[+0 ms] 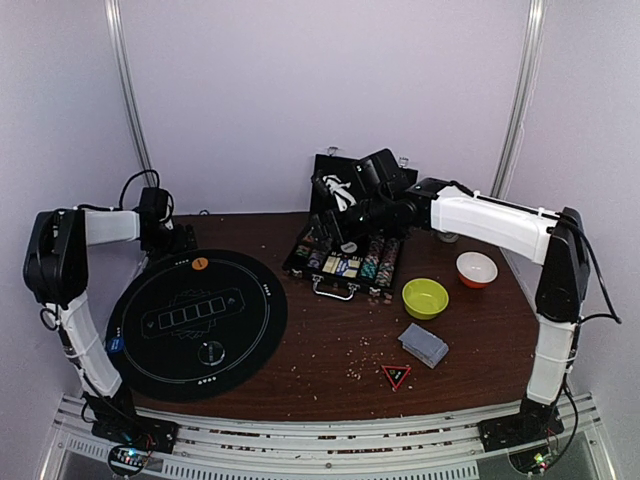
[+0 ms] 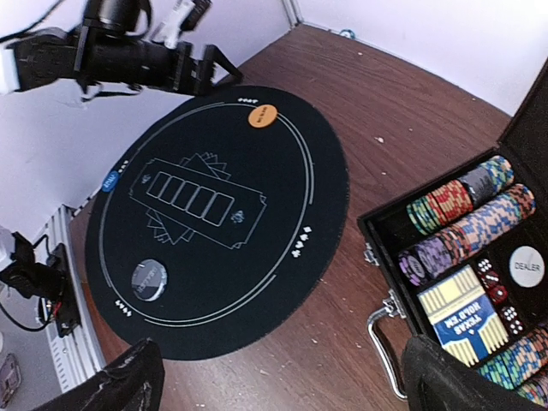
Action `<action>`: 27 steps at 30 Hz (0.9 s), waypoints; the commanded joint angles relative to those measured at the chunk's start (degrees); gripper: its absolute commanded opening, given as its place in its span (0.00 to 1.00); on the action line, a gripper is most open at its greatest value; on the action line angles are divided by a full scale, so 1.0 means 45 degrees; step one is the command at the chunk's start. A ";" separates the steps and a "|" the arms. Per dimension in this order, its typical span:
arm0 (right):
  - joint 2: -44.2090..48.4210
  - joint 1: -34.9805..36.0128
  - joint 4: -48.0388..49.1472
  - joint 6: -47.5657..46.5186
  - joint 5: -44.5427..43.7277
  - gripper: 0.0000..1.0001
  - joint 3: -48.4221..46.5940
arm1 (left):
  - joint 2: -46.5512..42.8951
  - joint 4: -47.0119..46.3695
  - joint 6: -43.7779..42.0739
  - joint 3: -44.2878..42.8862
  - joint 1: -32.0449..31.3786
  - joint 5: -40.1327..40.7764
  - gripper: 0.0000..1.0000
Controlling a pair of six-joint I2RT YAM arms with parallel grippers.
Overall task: Distribute texas hold em gaming equipment
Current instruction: Place the big blind button in the big blind area, then move the chip case to the center of the board.
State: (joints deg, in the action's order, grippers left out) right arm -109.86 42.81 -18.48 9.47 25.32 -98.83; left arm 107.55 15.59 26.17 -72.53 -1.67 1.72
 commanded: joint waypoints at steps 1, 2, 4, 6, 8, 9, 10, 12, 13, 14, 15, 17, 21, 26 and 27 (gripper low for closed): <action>0.0620 0.0379 -0.2668 -0.0917 -0.2919 1.00 -0.0776 | -0.2031 0.0589 -0.1652 -0.0383 -0.1299 0.3626 0.98; 0.0673 0.0408 -0.2997 -0.0932 -0.3235 1.00 -0.0823 | -0.2240 0.0799 -0.2083 -0.0505 -0.1703 0.4167 0.98; 0.0795 0.0478 -0.3498 -0.0923 -0.3676 1.00 -0.0802 | -0.2521 0.1221 -0.2996 -0.0692 -0.2669 0.5363 0.98; 0.0956 0.0524 -0.3895 -0.0872 -0.3918 1.00 -0.0704 | -0.2695 0.2048 -0.3287 -0.0791 -0.3523 0.6230 0.98; 0.1088 0.0546 -0.4372 -0.0803 -0.4306 1.00 -0.0673 | -0.2992 0.2551 -0.3201 -0.0533 -0.4289 0.6686 0.98; 0.1137 0.0573 -0.4678 -0.0778 -0.4568 1.00 -0.0700 | -0.3202 0.2584 -0.3158 -0.0204 -0.4809 0.6784 0.98; 0.1165 0.0598 -0.5068 -0.0746 -0.4896 1.00 -0.0754 | -0.3470 0.2603 -0.3038 0.0162 -0.5144 0.6812 0.98; 0.1233 0.0619 -0.5894 -0.0553 -0.5547 1.00 -0.0861 | -0.3977 0.2580 -0.2663 0.0851 -0.5751 0.6639 0.98; 0.1272 0.0633 -0.6316 -0.0398 -0.5734 1.00 -0.0928 | -0.4302 0.2515 -0.2510 0.1183 -0.6014 0.6267 0.98; 0.1349 0.0670 -0.6676 -0.0143 -0.5942 1.00 -0.0954 | -0.4536 0.2419 -0.2334 0.1640 -0.6254 0.6060 0.98; 0.1468 0.0718 -0.7061 0.0076 -0.6125 1.00 -0.0898 | -0.4777 0.2255 -0.2271 0.1994 -0.6492 0.5861 0.98; 0.1727 0.0866 -0.7751 0.0614 -0.6448 1.00 -0.0507 | -0.5291 0.1756 -0.2345 0.2703 -0.6955 0.5470 0.98; 0.2195 0.1267 -0.9070 0.1974 -0.6993 1.00 0.0776 | -0.6258 0.0766 -0.2258 0.3830 -0.7249 0.4417 0.98; 0.2899 0.1572 -0.9389 0.3510 -0.6425 0.96 0.3014 | -0.7208 0.0537 -0.2274 0.4473 -0.7285 0.3525 0.98; 0.3065 0.1720 -0.9248 0.3545 -0.6248 0.96 0.3504 | -0.7331 0.0460 -0.2385 0.4594 -0.7292 0.3256 0.98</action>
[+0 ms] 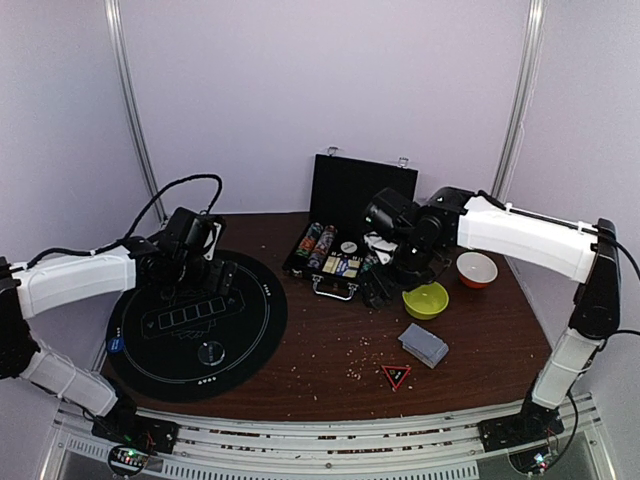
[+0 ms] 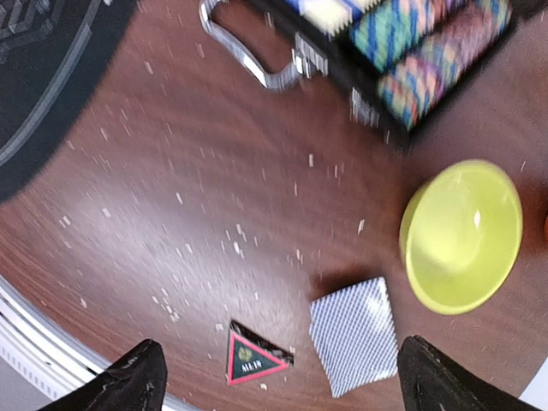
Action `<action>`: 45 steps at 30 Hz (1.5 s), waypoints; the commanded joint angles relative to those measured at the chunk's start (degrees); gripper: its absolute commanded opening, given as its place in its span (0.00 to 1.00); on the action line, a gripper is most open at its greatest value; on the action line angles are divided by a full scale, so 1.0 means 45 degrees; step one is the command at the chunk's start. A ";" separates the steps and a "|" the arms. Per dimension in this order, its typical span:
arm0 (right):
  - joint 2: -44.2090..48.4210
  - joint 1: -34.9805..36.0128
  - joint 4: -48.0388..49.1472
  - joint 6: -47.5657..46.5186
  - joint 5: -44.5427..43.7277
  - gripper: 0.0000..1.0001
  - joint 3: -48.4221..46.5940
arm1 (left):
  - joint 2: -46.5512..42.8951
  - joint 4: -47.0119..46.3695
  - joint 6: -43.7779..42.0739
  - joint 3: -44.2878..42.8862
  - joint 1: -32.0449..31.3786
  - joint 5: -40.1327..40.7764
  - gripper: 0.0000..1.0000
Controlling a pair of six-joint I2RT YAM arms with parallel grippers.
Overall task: Distribute texas hold em gaming equipment
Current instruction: Move the chip case to the center of the board.
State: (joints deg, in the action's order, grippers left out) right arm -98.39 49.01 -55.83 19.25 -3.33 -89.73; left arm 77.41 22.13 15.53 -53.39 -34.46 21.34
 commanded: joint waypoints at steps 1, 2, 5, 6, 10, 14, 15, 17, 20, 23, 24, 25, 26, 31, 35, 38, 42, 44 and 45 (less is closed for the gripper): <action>0.0697 0.0458 -0.0756 0.1359 0.0156 0.96 0.1794 | -0.0741 -0.1104 -0.0168 0.0467 -0.0022 -0.1373 0.98; 0.0844 0.0500 -0.0591 0.1364 0.0052 0.96 0.2057 | -0.0849 -0.1253 -0.0342 0.0615 -0.0031 -0.1612 0.98; 0.1215 0.0503 -0.0301 0.1209 0.0093 0.96 0.2355 | -0.1066 -0.1546 -0.0129 0.0829 -0.0052 -0.1714 0.98; 0.1290 0.0498 -0.0231 0.0950 0.0252 0.98 0.2384 | -0.1124 -0.1598 0.0004 0.0846 -0.0057 -0.1757 0.98; 0.1271 -0.0032 -0.0511 -0.0285 0.0560 1.00 0.2596 | -0.1531 -0.1878 0.0610 0.1005 -0.0039 -0.1834 0.98; 0.0959 -0.1080 -0.1643 -0.1653 0.0506 1.00 0.2503 | -0.2323 -0.1760 0.1894 0.1390 -0.0038 -0.1962 0.98; 0.1021 -0.1357 -0.1658 -0.1744 0.0636 1.00 0.2490 | -0.2558 -0.1755 0.2286 0.1570 -0.0048 -0.1988 0.98; 0.1279 -0.1933 -0.1479 -0.1985 0.1021 1.00 0.2605 | -0.2982 -0.1754 0.2958 0.1976 -0.0048 -0.2048 0.98; 0.1687 -0.2262 -0.0805 -0.1597 0.0857 1.00 0.3066 | -0.3322 -0.1715 0.2892 0.2056 -0.0060 -0.2371 0.98; 0.2212 -0.2426 0.0424 -0.0847 0.0887 1.00 0.4086 | -0.3247 -0.1578 0.2312 0.1663 -0.0065 -0.2720 0.98; 0.2401 -0.2490 0.0861 -0.0562 0.0803 1.00 0.4409 | -0.3121 -0.1512 0.2042 0.1467 -0.0059 -0.2828 0.98; 0.2568 -0.2552 0.1235 -0.0277 0.0565 1.00 0.4638 | -0.2936 -0.1457 0.1794 0.1279 -0.0060 -0.2936 0.98; 0.2650 -0.2601 0.1489 -0.0132 0.0480 1.00 0.4705 | -0.2735 -0.1460 0.1506 0.1085 -0.0073 -0.3133 0.98; 0.1924 -0.2904 0.1403 -0.0344 0.0625 1.00 0.2981 | -0.0975 -0.1745 0.0521 -0.0195 -0.0058 -0.4418 0.98; 0.1035 -0.3108 0.1192 -0.0364 0.0206 1.00 0.1188 | 0.0497 -0.2219 -0.0023 -0.1157 -0.0075 -0.4712 0.98; 0.0737 -0.3135 0.2164 -0.0863 0.0748 1.00 0.0421 | 0.1558 -0.2534 -0.1018 -0.1889 -0.0069 -0.4990 0.98; 0.0012 -0.3138 0.3739 -0.2668 0.1932 0.97 -0.0619 | 0.3191 -0.1574 -0.2375 -0.3935 -0.0020 -0.5427 0.98; -0.0690 -0.3108 0.4665 -0.3576 0.2352 0.93 -0.1226 | 0.3785 -0.1618 -0.2429 -0.4553 0.0135 -0.6056 0.98; -0.1138 -0.3100 0.5143 -0.4038 0.2803 0.91 -0.1633 | 0.4116 -0.1700 -0.2393 -0.4839 0.0269 -0.6587 0.98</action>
State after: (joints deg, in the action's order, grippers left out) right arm -98.13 35.11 -41.89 10.13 3.51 -92.23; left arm 92.36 15.44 9.08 -69.76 -34.50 -1.52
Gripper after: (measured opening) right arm 0.936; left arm 0.982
